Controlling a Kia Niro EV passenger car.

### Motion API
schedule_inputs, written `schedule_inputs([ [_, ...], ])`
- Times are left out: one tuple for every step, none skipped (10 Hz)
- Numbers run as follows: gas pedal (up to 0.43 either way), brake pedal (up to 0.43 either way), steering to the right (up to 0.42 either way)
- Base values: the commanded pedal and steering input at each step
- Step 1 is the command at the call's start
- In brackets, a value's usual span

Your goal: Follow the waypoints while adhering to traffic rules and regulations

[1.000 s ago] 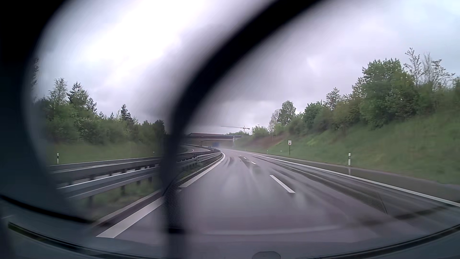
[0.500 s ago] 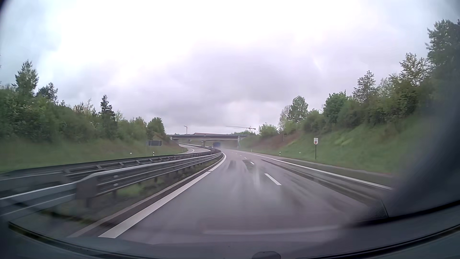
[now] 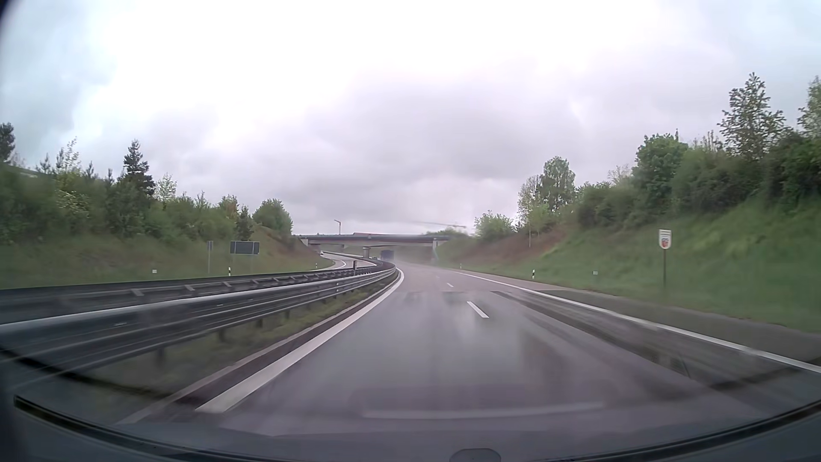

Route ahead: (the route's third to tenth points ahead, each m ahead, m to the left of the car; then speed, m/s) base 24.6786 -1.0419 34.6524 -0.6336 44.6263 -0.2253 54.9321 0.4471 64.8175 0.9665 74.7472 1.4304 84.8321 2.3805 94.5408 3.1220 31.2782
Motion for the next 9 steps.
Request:
schedule_inputs([
  [0.287,0.0,-0.008],
  [0.287,0.0,-0.008],
  [0.287,0.0,-0.008],
  [0.287,0.0,-0.008],
  [0.287,0.0,-0.008],
  [0.287,0.0,-0.008],
  [0.287,0.0,-0.008],
  [0.287,0.0,-0.008],
  [0.287,0.0,-0.008],
])
